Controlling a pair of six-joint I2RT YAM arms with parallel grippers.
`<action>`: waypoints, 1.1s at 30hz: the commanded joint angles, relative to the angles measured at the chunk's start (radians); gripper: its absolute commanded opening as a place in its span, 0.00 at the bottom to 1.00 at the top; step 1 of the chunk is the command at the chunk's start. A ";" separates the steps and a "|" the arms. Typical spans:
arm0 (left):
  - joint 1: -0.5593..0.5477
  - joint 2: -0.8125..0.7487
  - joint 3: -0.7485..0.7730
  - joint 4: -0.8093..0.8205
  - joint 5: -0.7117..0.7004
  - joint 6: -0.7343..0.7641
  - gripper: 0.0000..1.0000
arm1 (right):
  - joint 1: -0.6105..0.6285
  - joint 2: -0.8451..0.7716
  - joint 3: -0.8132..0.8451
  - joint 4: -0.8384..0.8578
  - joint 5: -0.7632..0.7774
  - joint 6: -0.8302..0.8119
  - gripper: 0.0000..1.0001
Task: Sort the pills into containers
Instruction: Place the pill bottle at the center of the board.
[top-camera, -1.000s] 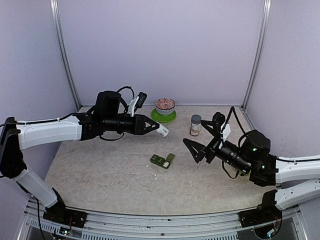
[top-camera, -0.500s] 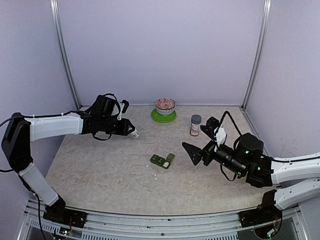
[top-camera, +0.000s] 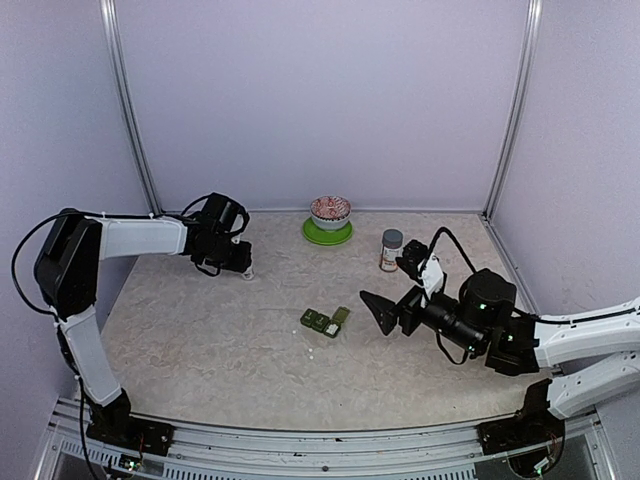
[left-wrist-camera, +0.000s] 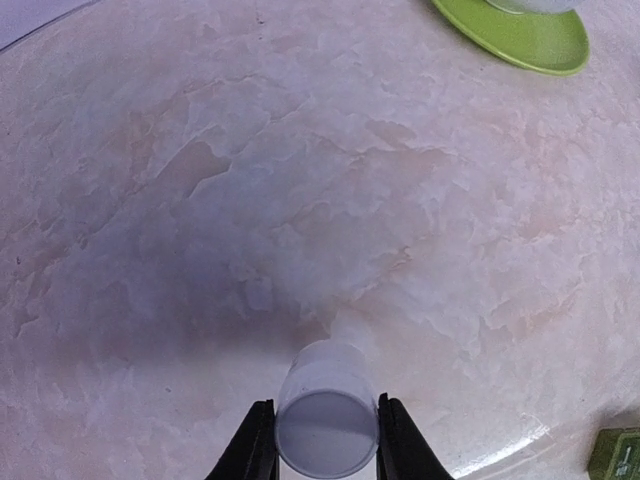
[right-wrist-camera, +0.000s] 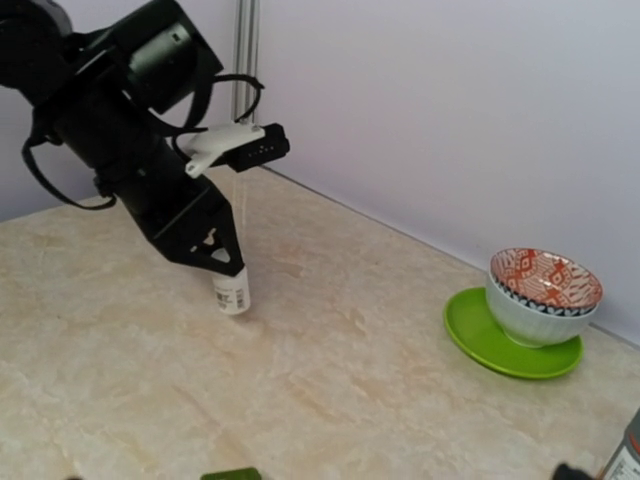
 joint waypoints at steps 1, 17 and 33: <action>0.004 0.042 0.039 -0.004 -0.083 0.017 0.06 | -0.009 0.024 -0.002 0.003 0.009 0.009 1.00; 0.006 0.070 0.019 0.035 -0.109 0.012 0.32 | -0.023 0.105 0.029 0.001 -0.013 0.045 1.00; 0.006 -0.026 0.003 0.062 -0.002 0.006 0.63 | -0.084 0.153 0.073 -0.043 -0.109 0.164 1.00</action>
